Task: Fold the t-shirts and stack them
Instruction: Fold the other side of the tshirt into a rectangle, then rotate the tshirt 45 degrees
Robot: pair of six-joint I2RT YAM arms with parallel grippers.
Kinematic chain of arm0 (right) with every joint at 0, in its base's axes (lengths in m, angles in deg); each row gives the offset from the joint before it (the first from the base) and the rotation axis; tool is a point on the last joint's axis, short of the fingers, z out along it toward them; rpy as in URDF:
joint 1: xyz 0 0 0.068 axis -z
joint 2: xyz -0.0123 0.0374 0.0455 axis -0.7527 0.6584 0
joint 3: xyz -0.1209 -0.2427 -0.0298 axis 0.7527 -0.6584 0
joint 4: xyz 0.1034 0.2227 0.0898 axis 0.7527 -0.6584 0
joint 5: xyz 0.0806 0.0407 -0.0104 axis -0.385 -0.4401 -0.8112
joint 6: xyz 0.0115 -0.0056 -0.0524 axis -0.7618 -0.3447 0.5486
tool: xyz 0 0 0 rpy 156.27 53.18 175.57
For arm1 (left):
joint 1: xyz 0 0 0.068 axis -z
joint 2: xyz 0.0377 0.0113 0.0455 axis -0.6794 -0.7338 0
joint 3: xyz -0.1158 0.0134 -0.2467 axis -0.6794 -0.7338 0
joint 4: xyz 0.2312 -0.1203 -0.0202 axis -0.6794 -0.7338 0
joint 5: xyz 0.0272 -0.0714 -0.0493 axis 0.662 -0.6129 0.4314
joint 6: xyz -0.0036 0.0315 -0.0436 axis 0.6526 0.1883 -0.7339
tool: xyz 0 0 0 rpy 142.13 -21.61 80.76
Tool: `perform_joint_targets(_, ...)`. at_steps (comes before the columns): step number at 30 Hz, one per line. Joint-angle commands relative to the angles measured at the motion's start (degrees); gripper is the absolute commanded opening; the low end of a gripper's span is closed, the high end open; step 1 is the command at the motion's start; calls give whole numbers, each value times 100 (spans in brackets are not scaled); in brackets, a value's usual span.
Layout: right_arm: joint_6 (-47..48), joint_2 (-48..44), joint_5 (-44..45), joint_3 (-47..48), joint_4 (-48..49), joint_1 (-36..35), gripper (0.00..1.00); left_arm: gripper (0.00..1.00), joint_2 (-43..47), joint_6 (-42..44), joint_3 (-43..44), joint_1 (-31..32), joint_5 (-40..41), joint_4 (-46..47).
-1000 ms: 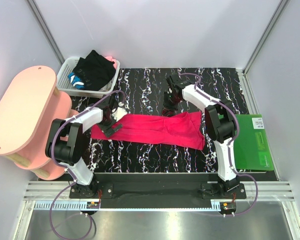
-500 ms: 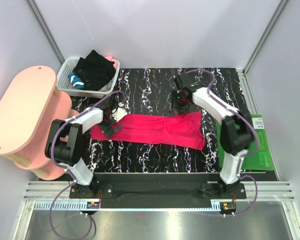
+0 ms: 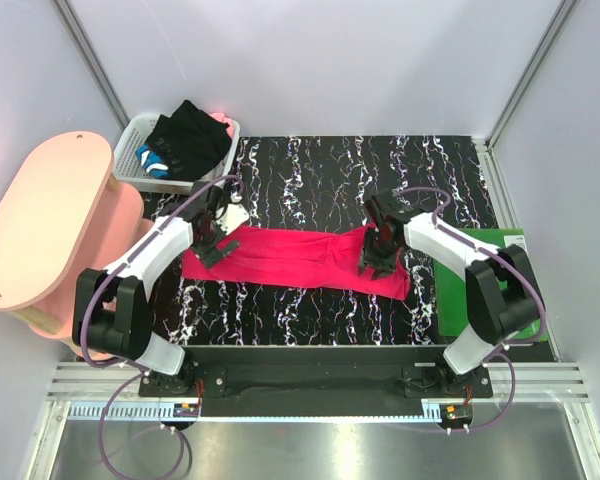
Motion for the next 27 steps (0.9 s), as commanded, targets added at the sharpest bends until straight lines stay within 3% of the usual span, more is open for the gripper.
perform_joint_targets(1, -210, 243, 164, -18, 279, -15, 43, 99, 176, -75, 470, 139, -285, -221)
perform_joint_targets(7, -236, 647, 464, -97, 296, 3, 34, 99, -799, -339, 575, 596, -250, -116)
perform_joint_targets(12, -210, 1042, 341, -89, 401, 47, 28, 99, -1494, -313, 576, 597, 187, 253)
perform_joint_targets(22, -17, 1570, -230, 96, 551, 802, 27, 99, -1442, -14, 31, 131, 277, 508)
perform_joint_targets(27, 176, 2000, -590, 780, 455, 1241, 26, 99, -1038, -110, -425, 219, 14, 447)
